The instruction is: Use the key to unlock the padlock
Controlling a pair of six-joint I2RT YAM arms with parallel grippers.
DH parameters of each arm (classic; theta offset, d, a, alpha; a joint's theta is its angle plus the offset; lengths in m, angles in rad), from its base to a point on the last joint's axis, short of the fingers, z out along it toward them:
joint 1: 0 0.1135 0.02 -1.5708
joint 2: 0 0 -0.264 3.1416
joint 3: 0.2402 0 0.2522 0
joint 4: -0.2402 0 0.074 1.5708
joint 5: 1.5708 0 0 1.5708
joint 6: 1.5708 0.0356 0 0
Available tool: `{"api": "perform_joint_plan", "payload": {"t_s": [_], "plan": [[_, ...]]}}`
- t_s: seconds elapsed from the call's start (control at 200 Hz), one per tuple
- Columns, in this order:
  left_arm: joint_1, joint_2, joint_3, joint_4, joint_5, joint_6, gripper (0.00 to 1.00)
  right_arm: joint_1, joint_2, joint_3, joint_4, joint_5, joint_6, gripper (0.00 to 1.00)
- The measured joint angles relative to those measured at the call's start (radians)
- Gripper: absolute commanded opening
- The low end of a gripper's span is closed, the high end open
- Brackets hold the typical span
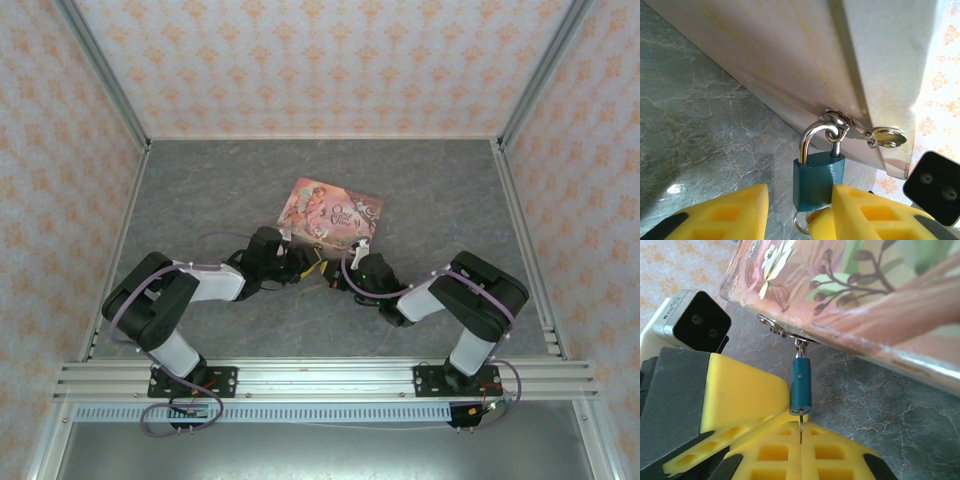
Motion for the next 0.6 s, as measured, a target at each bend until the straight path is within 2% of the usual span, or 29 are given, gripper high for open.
{"api": "perform_joint_plan", "payload": {"t_s": [0.601], "plan": [[-0.002,0.053,0.023,0.073,-0.008,-0.055,0.33,0.0,0.0,0.007,-0.008,0.001,0.008,0.0]]}}
